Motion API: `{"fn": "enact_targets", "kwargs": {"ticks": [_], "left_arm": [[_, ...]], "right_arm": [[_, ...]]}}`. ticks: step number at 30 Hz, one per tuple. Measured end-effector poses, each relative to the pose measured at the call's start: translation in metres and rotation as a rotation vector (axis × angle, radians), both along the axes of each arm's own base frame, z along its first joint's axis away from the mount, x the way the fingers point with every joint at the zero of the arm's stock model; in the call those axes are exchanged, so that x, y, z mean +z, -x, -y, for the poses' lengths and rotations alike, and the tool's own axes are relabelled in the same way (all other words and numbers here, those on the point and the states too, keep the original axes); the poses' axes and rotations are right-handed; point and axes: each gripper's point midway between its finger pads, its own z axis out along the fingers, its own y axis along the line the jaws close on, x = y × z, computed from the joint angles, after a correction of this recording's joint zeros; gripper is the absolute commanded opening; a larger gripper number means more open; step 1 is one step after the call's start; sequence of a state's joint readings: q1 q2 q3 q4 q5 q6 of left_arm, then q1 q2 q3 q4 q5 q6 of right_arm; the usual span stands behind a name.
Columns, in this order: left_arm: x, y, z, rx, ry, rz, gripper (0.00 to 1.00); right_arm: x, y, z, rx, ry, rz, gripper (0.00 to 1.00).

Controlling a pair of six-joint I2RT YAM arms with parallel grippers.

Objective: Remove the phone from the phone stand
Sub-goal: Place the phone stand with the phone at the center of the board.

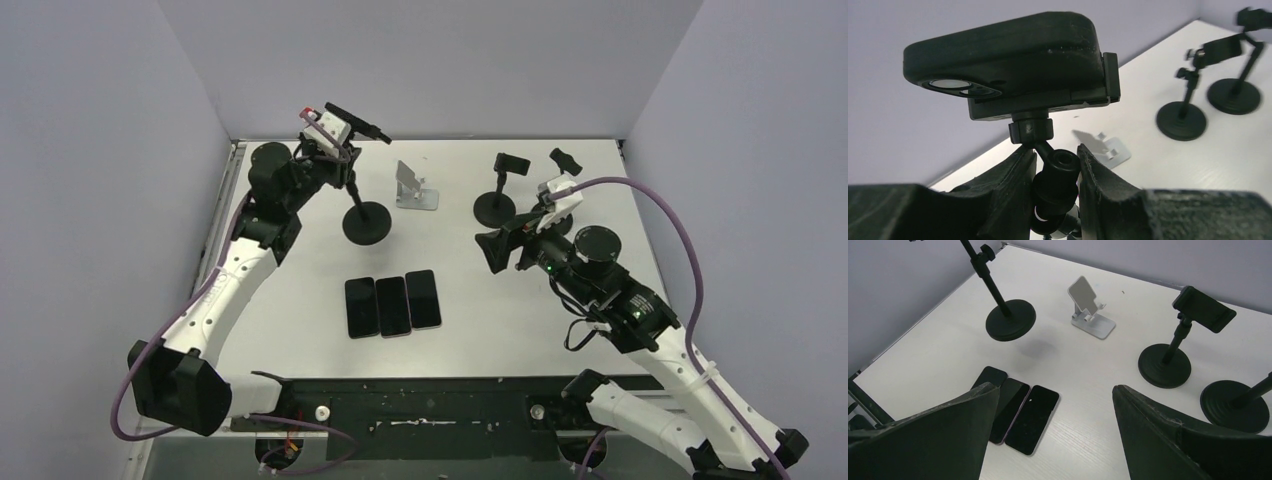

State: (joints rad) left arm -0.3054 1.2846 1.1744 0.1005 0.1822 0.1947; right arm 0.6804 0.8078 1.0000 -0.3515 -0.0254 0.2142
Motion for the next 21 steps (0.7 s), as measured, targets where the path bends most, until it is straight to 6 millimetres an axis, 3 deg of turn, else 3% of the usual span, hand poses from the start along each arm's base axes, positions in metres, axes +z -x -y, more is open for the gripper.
{"fn": "enact_targets", "kwargs": {"ticks": [8, 16, 21], "left_arm": [[0.027, 0.040, 0.085, -0.460, 0.105, 0.106, 0.00], [0.012, 0.071, 0.173, -0.919, 0.163, 0.120, 0.00], [0.002, 0.105, 0.218, -1.161, 0.157, 0.172, 0.00]], "right_arm": [[0.019, 0.024, 0.007, 0.074, -0.008, 0.075, 0.87], [0.050, 0.063, 0.003, 0.249, -0.034, 0.180, 0.88], [0.076, 0.083, 0.009, 0.300, -0.058, 0.261, 0.88]]}}
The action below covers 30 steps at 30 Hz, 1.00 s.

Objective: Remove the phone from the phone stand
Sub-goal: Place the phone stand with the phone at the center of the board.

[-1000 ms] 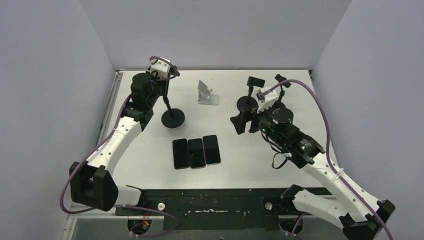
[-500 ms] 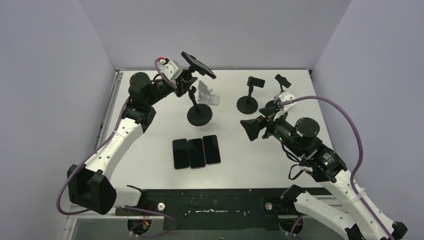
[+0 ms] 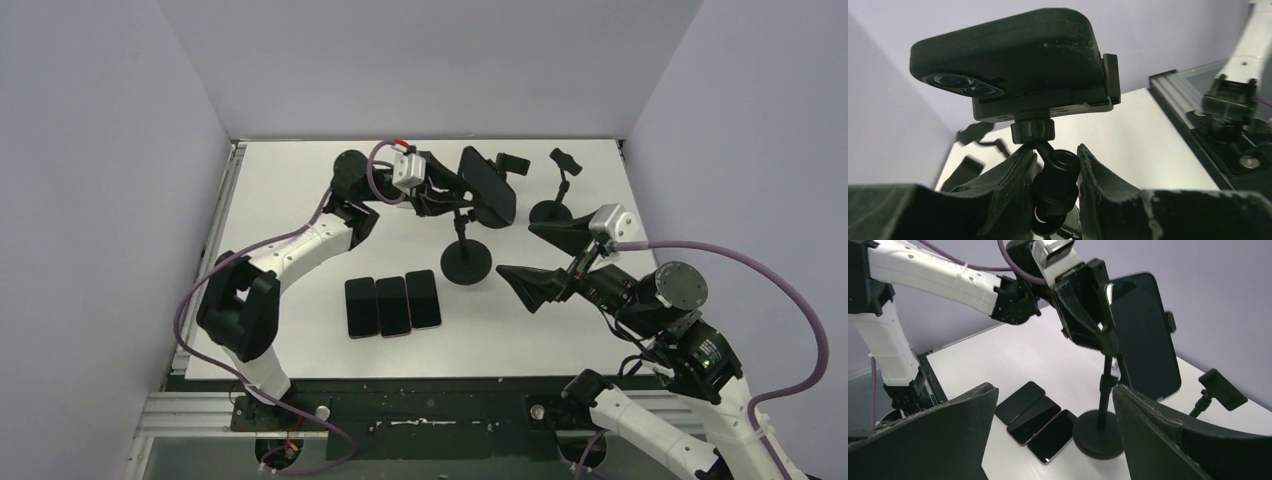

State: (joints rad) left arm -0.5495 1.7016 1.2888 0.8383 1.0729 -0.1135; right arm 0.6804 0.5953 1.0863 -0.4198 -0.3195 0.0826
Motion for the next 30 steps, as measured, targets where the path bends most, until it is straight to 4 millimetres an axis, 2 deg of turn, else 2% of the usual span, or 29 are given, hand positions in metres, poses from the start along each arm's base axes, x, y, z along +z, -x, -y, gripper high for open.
{"fn": "enact_targets", "kwargs": {"ticks": [5, 8, 14, 24, 27, 30], "left_arm": [[-0.014, 0.041, 0.031, -0.164, -0.012, 0.038, 0.00], [-0.022, 0.053, 0.039, -0.216, -0.021, 0.052, 0.00], [-0.038, 0.052, 0.044, -0.229, -0.029, 0.072, 0.00], [-0.100, 0.059, 0.052, -0.228, -0.082, 0.039, 0.00], [-0.109, 0.063, 0.056, -0.222, -0.083, 0.050, 0.00], [-0.111, 0.066, 0.060, -0.217, -0.076, 0.075, 0.12]], "right_arm": [[0.010, 0.010, 0.003, 0.029, 0.015, 0.021, 0.88], [0.014, 0.015, 0.005, 0.041, 0.029, 0.033, 0.88], [0.011, 0.018, 0.007, 0.045, 0.057, 0.027, 0.88], [0.003, 0.012, 0.003, 0.047, 0.090, 0.001, 0.88], [0.001, 0.012, 0.002, 0.051, 0.096, -0.007, 0.88], [-0.001, 0.011, 0.001, 0.052, 0.102, -0.014, 0.88]]}}
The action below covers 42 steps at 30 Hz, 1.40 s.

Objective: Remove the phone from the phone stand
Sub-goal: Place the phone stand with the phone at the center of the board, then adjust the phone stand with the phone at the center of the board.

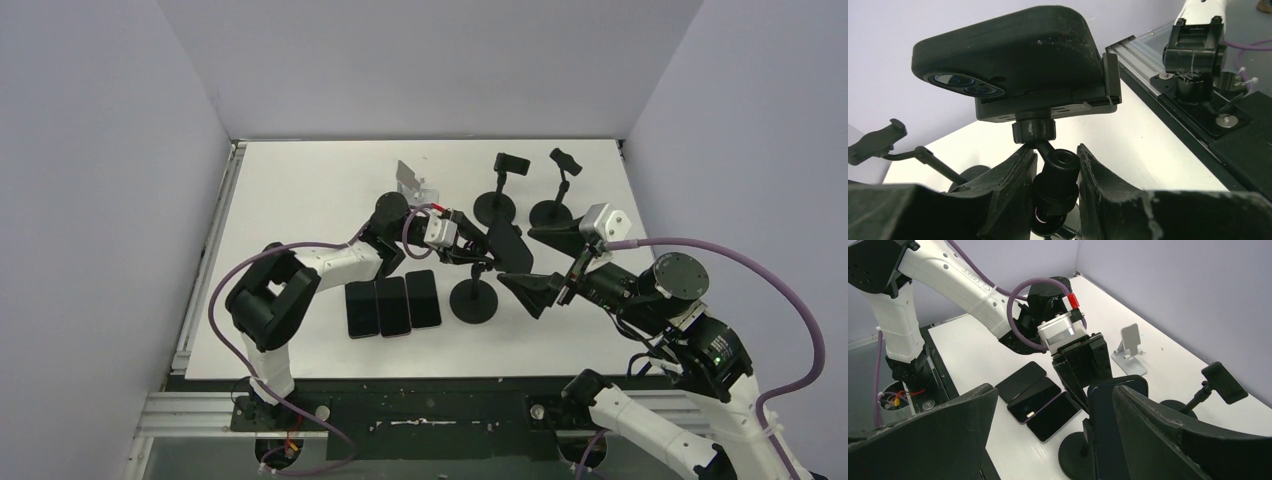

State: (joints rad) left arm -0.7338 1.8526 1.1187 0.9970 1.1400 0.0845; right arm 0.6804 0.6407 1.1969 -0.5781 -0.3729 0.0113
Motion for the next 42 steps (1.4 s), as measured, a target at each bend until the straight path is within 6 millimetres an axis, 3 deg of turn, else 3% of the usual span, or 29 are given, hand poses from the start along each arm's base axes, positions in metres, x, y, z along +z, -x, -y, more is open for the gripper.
{"fn": "enact_targets", "kwargs": {"ticks": [5, 10, 11, 12, 13, 24, 32, 36, 42], "left_arm": [[0.000, -0.006, 0.000, 0.044, 0.019, 0.029, 0.39], [0.003, -0.011, -0.003, 0.099, 0.043, 0.073, 0.55], [0.004, -0.011, -0.004, 0.110, 0.049, 0.084, 0.62], [0.006, -0.013, -0.005, 0.125, 0.057, 0.094, 0.87], [0.008, -0.013, -0.006, 0.137, 0.064, 0.104, 0.96], [0.034, -0.012, -0.024, 0.243, 0.117, 0.152, 0.97], [0.047, 0.002, -0.059, 0.374, 0.147, 0.123, 0.97], [0.046, 0.007, -0.075, 0.441, 0.153, 0.038, 0.97], [0.044, 0.019, -0.094, 0.508, 0.164, -0.124, 0.97]], "right_arm": [[0.000, 0.000, 0.000, 0.000, 0.001, -0.001, 0.89], [0.000, 0.000, -0.001, 0.002, 0.001, -0.002, 0.89], [0.000, 0.000, -0.001, 0.002, 0.001, -0.002, 0.89], [0.000, 0.000, -0.001, 0.002, 0.001, -0.002, 0.89], [0.000, 0.000, -0.001, 0.002, 0.001, -0.002, 0.89], [-0.003, -0.005, -0.002, -0.011, 0.006, -0.013, 0.91], [-0.007, -0.058, 0.013, -0.289, 0.050, -0.116, 0.97], [-0.025, -0.072, 0.014, -0.342, 0.116, -0.177, 1.00], [-0.059, -0.072, 0.015, -0.346, 0.204, -0.234, 1.00]]}}
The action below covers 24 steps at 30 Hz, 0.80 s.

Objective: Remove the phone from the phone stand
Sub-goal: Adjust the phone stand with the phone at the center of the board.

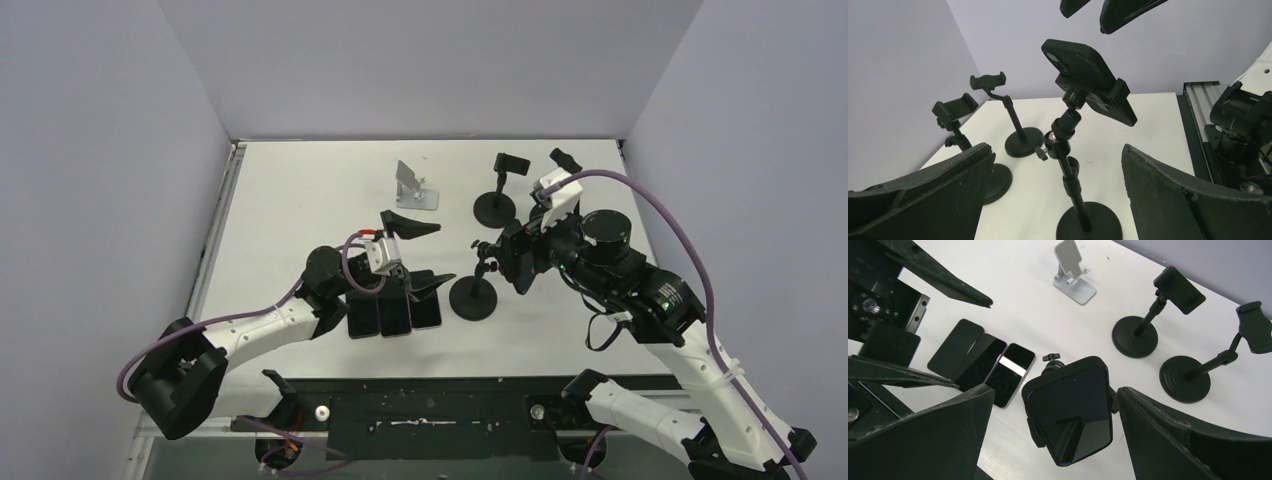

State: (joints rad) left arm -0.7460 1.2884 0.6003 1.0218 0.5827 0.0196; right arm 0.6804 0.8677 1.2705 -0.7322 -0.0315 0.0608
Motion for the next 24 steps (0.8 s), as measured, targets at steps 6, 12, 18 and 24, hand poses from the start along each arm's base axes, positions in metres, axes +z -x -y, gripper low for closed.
{"fn": "enact_targets", "kwargs": {"ticks": [6, 12, 18, 24], "left_arm": [[-0.010, 0.015, -0.016, 0.016, 0.007, -0.061, 0.97], [-0.012, 0.024, -0.024, 0.016, 0.001, -0.063, 0.97], [-0.028, 0.033, -0.025, 0.000, -0.022, -0.085, 0.97], [-0.031, 0.041, -0.021, -0.027, -0.029, -0.091, 0.97]], "right_arm": [[-0.015, 0.003, 0.001, 0.034, 0.060, -0.010, 1.00], [-0.024, 0.000, -0.006, 0.076, 0.102, -0.028, 1.00], [-0.043, -0.007, -0.010, 0.083, 0.155, -0.068, 1.00], [-0.050, -0.009, -0.004, 0.065, 0.185, -0.066, 1.00]]}}
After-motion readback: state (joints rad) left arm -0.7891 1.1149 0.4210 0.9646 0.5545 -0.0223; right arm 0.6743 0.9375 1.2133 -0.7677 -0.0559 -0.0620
